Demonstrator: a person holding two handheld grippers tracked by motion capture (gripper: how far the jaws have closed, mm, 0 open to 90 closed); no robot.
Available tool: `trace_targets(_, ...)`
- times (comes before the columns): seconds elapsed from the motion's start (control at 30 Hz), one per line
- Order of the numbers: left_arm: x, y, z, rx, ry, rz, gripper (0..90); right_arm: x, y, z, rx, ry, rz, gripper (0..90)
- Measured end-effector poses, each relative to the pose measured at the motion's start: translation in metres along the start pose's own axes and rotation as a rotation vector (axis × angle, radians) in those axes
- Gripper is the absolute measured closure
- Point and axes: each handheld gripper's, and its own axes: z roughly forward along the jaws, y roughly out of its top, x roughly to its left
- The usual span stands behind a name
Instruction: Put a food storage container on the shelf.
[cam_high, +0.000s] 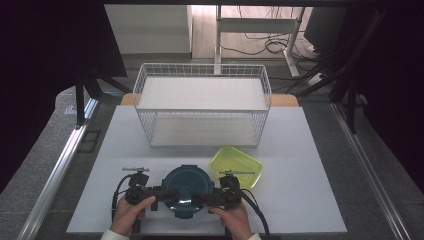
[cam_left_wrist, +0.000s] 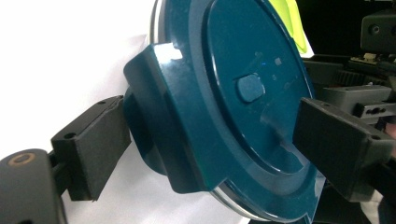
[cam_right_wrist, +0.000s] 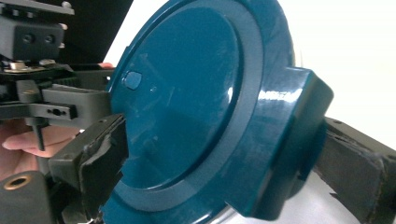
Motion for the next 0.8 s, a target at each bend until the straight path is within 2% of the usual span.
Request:
trace_targets(0.13,0.001,-0.001,0.003,0.012,-0.019,-0.013,13.8,0.000,0.000,0.002,0.009,0.017,0.024,7.7)
trace_targets(0.27,0.001,-0.001,0.003,0.013,-0.013,-0.030,15.2,-0.002,-0.001,0.002,0.018,0.005,0.043,13.0)
trace_targets(0.33,0.001,-0.001,0.001,0.006,-0.010,-0.031,17.7,-0.002,-0.002,0.002,0.017,0.000,0.042,12.9)
trace_targets(0.4,0.000,-0.001,-0.001,0.001,-0.004,-0.051,20.2,-0.001,-0.002,0.001,0.015,-0.006,0.040,14.4)
trace_targets(0.53,0.000,-0.001,-0.002,-0.010,-0.001,-0.078,22.8,-0.003,-0.001,-0.001,0.014,-0.001,0.073,18.3)
trace_targets(0.6,-0.002,-0.002,-0.004,-0.022,0.002,-0.081,24.8,-0.002,-0.001,-0.003,0.007,-0.003,0.091,19.8)
trace_targets(0.8,-0.008,-0.006,-0.012,-0.051,0.014,-0.082,30.9,0.001,-0.002,-0.009,-0.003,-0.010,0.090,25.1)
